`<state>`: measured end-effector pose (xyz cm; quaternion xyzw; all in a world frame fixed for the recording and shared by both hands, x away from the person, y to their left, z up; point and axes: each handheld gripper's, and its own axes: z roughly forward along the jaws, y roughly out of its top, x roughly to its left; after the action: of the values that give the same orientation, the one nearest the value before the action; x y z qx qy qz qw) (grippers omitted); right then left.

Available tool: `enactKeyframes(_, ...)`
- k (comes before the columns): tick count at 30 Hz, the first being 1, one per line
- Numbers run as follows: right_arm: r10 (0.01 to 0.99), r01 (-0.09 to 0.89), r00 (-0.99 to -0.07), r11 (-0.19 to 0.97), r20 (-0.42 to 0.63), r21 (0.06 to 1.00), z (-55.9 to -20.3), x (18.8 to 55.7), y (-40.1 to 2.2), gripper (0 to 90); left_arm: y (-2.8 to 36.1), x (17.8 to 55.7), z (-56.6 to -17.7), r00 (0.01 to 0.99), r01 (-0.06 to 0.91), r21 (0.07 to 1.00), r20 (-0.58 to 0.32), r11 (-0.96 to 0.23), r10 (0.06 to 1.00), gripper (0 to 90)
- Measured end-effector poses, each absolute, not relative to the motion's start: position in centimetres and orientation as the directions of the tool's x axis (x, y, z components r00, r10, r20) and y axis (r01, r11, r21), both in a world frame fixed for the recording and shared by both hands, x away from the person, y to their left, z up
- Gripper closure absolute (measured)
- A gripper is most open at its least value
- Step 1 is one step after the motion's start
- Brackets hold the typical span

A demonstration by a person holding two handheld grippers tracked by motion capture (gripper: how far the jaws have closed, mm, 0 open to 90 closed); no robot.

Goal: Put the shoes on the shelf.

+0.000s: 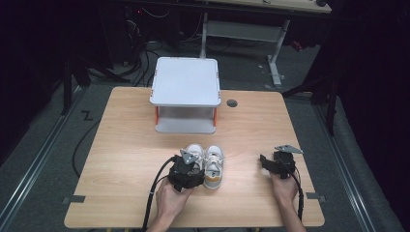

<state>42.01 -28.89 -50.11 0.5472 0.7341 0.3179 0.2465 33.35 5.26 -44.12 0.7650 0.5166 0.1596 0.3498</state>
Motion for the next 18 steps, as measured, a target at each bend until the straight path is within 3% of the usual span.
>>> enactKeyframes(18,0.96,0.647,-0.28,0.199,-0.014,0.736,-50.1,42.0,-28.9,37.3,4.6,34.7,-44.3,0.401,0.738,0.649,-0.198,-0.187,0.894,41.6)
